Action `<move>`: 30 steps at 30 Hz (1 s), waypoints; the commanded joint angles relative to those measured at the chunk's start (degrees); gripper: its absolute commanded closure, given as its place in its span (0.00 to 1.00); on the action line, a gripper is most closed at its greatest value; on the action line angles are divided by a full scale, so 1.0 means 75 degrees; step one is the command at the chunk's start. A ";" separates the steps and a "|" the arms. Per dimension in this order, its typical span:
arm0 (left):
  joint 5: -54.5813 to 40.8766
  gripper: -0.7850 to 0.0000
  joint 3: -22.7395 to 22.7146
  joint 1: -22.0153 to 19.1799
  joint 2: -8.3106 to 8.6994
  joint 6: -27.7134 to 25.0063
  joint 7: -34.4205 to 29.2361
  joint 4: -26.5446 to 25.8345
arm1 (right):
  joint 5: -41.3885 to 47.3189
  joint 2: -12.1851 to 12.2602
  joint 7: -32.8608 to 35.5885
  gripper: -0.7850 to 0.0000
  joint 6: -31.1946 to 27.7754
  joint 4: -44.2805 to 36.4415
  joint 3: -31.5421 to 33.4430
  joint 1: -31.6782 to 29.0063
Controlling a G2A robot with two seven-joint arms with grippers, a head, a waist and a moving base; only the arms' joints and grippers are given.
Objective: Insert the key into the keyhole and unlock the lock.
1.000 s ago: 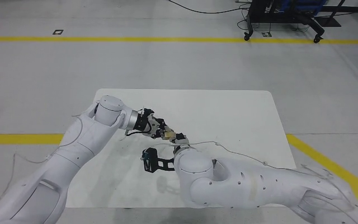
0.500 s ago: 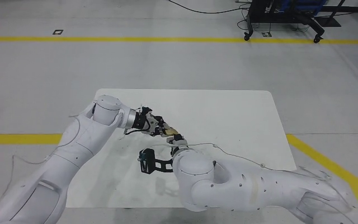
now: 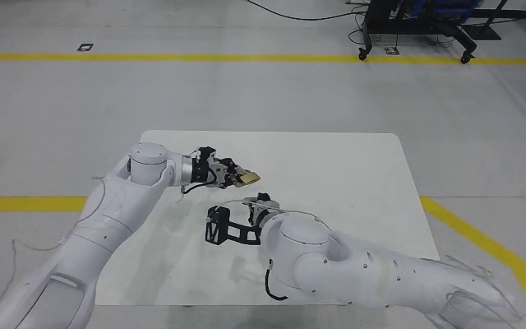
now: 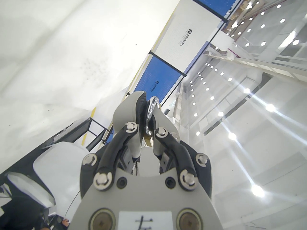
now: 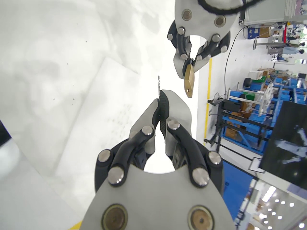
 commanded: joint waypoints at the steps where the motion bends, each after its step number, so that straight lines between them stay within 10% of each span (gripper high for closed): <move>1: -0.0051 1.00 -0.0188 0.0168 0.0054 -0.0185 0.0056 -0.0178 | 0.0087 0.0151 -0.0484 1.00 0.0116 -0.0203 0.0434 -0.0444; 11: 0.0376 1.00 -0.0666 0.0729 0.0238 -0.0847 0.0055 -0.1115 | -0.0171 0.0581 -0.1243 1.00 0.0285 -0.0355 0.1826 -0.1950; 30: 0.1367 1.00 -0.0521 0.0896 0.0209 -0.0428 0.0469 -0.1740 | 0.0292 0.0228 -0.1536 1.00 0.0965 0.0212 0.2088 -0.1859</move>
